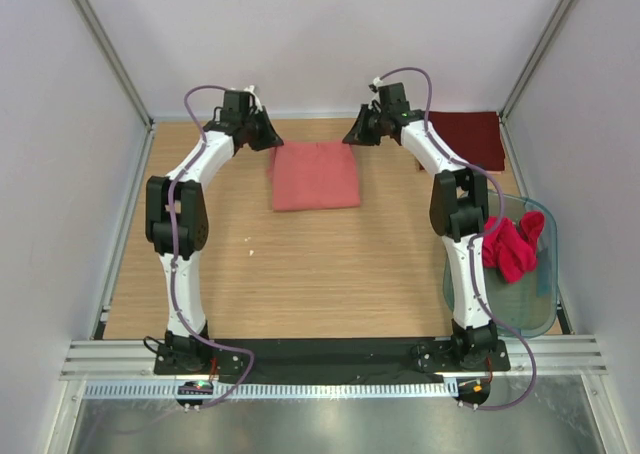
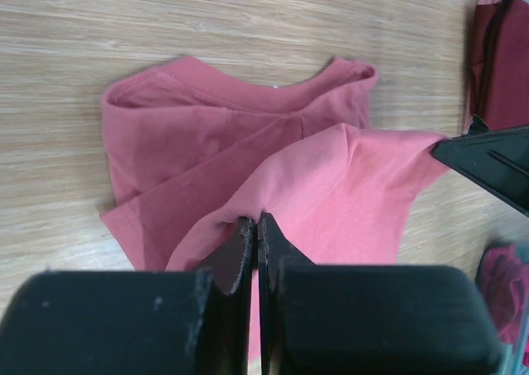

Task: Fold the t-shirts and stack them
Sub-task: Fold the tshirt

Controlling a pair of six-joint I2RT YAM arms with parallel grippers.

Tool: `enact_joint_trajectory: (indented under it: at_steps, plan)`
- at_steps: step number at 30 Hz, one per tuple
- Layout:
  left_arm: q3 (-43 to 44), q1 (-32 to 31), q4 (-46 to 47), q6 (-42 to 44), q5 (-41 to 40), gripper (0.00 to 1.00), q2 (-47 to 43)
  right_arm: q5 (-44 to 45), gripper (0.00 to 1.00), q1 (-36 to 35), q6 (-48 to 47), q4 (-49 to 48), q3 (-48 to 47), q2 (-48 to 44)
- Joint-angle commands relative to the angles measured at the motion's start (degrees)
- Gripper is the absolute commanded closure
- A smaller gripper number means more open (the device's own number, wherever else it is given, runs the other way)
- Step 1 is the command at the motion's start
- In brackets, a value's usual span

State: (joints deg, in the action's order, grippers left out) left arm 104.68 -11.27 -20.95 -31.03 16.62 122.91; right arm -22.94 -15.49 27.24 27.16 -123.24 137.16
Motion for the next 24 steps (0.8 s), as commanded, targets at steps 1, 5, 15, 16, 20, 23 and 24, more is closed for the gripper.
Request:
enact_joint_trajectory:
  at_steps: [1,5,15,16,20,23,24]
  plan:
    - [-1.8,0.4,3.9,-0.2,1.1,1.0,-6.6,-0.6,0.99,-0.2,1.2,-4.1,1.8,-9.8]
    - [-3.9,0.5,7.1,-0.4,1.0,0.99,-8.5,-0.2,0.99,-0.5,1.8,-6.6,3.8,-11.4]
    - [5.9,2.3,13.1,-0.2,-2.6,0.98,6.2,0.7,0.96,-0.2,3.8,-15.5,-8.3,5.4]
    - [6.7,2.7,13.8,-0.2,-3.4,0.97,7.5,0.3,0.96,0.0,4.0,-19.8,-8.2,6.9]
    - [12.1,4.5,15.2,-1.5,-5.6,0.97,15.2,0.4,0.91,0.5,4.6,-23.9,-15.5,15.6]
    - [15.6,5.7,15.1,-3.2,-8.4,0.95,19.2,1.5,0.8,0.9,7.0,-25.1,-21.0,21.0]
    - [16.4,6.5,15.6,-4.5,-8.6,0.92,19.9,2.1,0.73,0.8,7.3,-25.2,-21.5,21.7]
